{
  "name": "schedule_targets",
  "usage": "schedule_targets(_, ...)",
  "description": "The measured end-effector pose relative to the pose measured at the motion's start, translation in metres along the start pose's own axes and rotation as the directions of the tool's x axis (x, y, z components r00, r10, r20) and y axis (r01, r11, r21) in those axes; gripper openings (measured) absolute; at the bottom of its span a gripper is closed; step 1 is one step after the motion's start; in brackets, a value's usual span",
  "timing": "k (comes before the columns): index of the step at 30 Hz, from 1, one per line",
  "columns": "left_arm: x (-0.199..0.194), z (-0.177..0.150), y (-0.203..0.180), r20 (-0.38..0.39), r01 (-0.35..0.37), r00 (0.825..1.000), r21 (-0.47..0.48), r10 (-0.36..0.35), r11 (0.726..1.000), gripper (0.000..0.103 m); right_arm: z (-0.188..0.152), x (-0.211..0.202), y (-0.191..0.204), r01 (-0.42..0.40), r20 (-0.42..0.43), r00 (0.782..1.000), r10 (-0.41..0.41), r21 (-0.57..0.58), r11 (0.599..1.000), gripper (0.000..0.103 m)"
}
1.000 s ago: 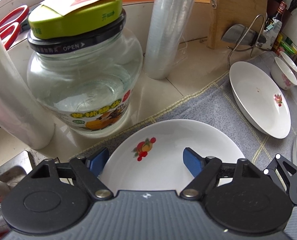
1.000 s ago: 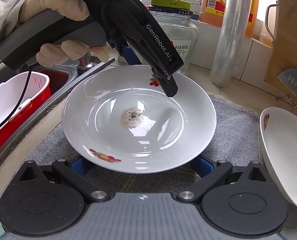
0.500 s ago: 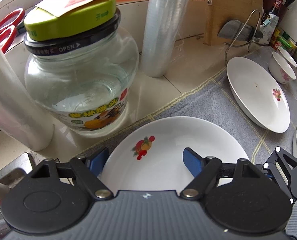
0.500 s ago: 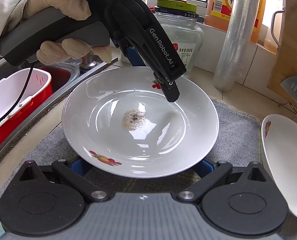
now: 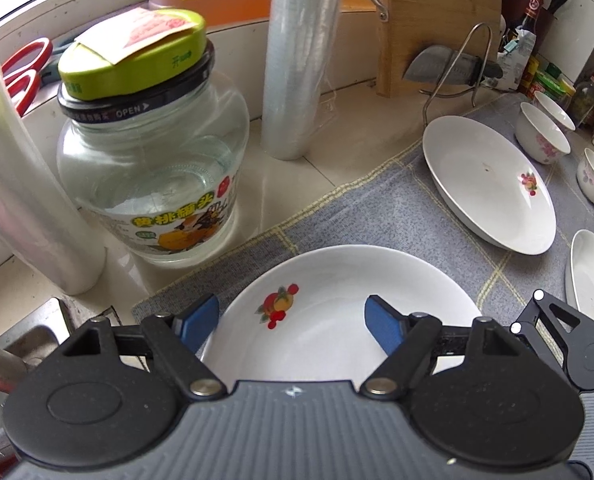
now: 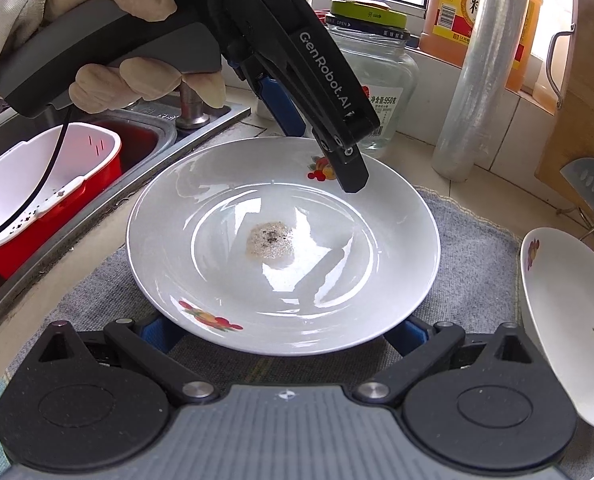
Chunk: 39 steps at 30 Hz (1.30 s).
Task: Organize plates and bowls
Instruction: 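Lift the stained white plate off the towel with the left tool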
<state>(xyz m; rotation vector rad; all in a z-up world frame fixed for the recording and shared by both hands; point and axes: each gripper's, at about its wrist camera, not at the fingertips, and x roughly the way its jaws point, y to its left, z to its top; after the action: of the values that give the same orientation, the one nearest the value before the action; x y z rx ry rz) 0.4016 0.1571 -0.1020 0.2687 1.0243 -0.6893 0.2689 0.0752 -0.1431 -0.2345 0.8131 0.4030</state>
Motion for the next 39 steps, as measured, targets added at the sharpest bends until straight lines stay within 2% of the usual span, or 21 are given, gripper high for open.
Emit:
schedule_targets(2,-0.003,0.0,-0.005,-0.006,0.065,0.998,-0.006,-0.065,0.998,0.072,0.001,-0.005,-0.001,-0.008,0.015,1.0,0.008,0.003,1.0,0.103)
schedule_targets(5,-0.004,0.0,-0.014,0.016,-0.027,1.0,0.034,0.026,0.999,0.072,0.0,-0.001,-0.004,-0.006,-0.009,1.0,0.006,0.009,1.0,0.103)
schedule_targets(7,-0.006,0.001,-0.009,0.023,-0.017,1.0,0.012,0.017,1.0,0.074,-0.004,-0.002,-0.002,0.002,-0.002,1.0,-0.002,-0.002,1.0,0.103)
schedule_targets(9,-0.007,0.001,-0.001,0.021,-0.026,0.999,-0.011,0.026,1.0,0.087,-0.006,-0.007,-0.003,-0.002,0.008,1.0,0.002,0.002,1.0,0.103)
schedule_targets(12,0.0,0.002,0.01,-0.002,-0.051,0.999,-0.017,0.051,0.999,0.087,-0.006,-0.007,-0.003,-0.006,0.007,1.0,0.005,0.002,1.0,0.103)
schedule_targets(17,0.011,0.004,0.021,-0.058,0.018,0.998,-0.048,-0.02,0.999,0.085,-0.006,-0.005,-0.002,0.01,0.01,1.0,-0.01,-0.011,1.0,0.103)
schedule_targets(20,0.019,0.003,0.02,-0.102,0.043,0.994,-0.03,-0.046,0.999,0.079,-0.007,-0.003,0.0,0.032,0.013,0.999,-0.031,-0.018,0.999,0.103)
schedule_targets(29,0.026,0.005,0.021,-0.166,0.095,0.982,0.031,-0.089,0.995,0.079,-0.008,-0.001,-0.001,0.025,0.026,0.999,-0.024,-0.01,1.0,0.103)
schedule_targets(39,0.022,0.004,0.022,-0.17,0.119,0.979,0.031,-0.112,0.992,0.078,-0.006,0.0,0.0,0.026,0.021,0.999,-0.026,-0.011,1.0,0.103)
